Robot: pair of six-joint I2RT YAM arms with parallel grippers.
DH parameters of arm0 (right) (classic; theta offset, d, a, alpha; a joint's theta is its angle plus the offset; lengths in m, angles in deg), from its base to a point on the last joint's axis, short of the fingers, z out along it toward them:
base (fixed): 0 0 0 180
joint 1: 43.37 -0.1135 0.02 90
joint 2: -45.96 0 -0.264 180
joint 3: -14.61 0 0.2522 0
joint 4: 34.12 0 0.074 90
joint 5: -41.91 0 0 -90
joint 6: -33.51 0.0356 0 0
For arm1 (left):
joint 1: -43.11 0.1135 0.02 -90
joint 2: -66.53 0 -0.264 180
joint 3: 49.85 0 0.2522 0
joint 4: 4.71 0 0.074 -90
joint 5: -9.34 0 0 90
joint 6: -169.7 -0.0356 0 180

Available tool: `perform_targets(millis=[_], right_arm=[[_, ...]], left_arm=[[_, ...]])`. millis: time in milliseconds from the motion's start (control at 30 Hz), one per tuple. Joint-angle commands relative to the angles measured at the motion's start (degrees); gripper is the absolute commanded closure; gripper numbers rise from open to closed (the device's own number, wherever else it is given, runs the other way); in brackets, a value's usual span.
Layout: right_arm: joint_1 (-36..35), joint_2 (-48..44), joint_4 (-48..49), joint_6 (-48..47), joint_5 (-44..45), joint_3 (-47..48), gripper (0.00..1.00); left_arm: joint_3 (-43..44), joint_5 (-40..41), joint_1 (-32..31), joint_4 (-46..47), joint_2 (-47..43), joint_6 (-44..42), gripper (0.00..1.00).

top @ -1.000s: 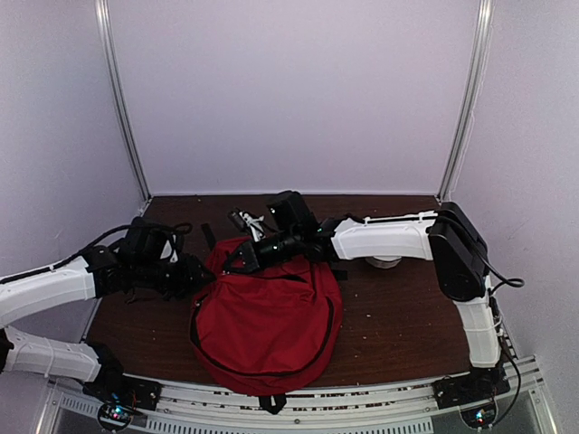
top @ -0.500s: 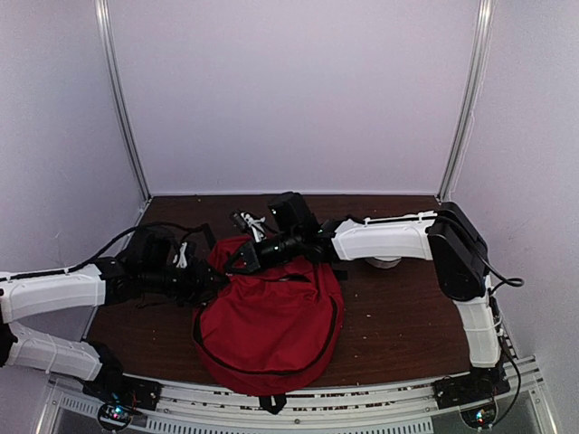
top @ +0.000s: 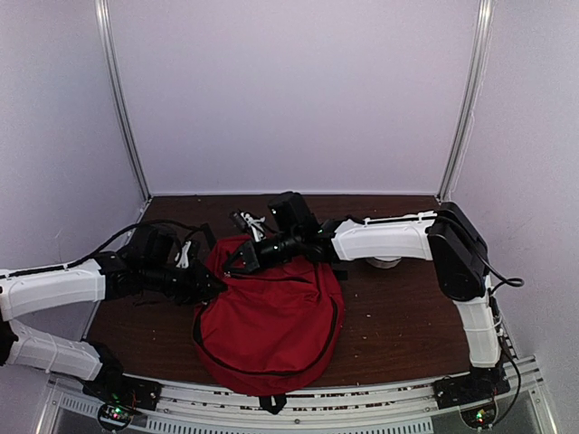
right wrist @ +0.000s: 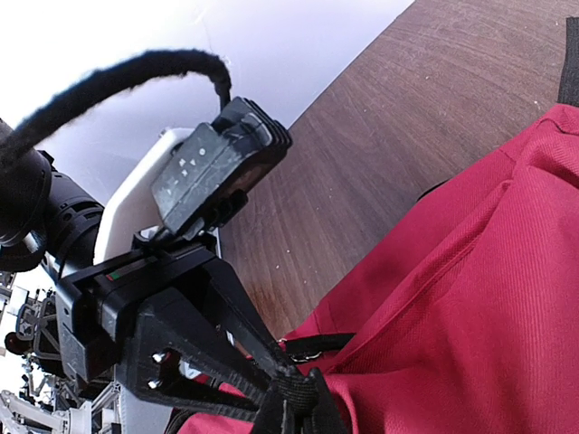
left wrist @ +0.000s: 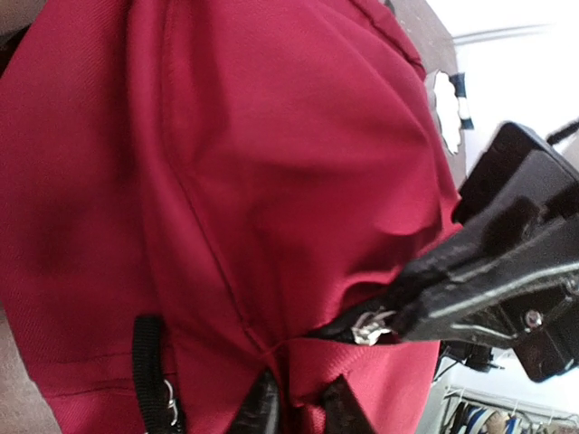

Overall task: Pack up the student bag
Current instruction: Zip the lower front pocket of the student bag.

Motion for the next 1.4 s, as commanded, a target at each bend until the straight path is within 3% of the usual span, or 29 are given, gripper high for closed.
perform_targets(millis=[0,67,500,1033,1367], right_arm=[[0.8,-3.0,1.9,0.2,0.8,-1.4,1.0],[1.2,-4.8,1.3,-0.2,1.5,-3.2,1.0],[6.5,-17.7,-0.2,-2.4,5.0,-19.0,1.0],[13.8,-21.1,-9.0,-9.7,3.6,-23.8,1.0],[14.5,-22.3,-10.1,-10.9,3.1,-26.2,1.0]], left_arm=[[1.8,2.1,-0.1,-4.0,1.2,-3.0,0.91],[2.0,3.4,-0.2,-4.8,1.2,-3.9,1.0],[0.8,8.1,-0.1,-9.2,-0.8,-4.5,1.0],[1.2,9.7,-0.1,-11.2,-1.4,-5.5,1.0],[3.0,9.8,-0.1,-12.0,0.5,-7.0,1.0]])
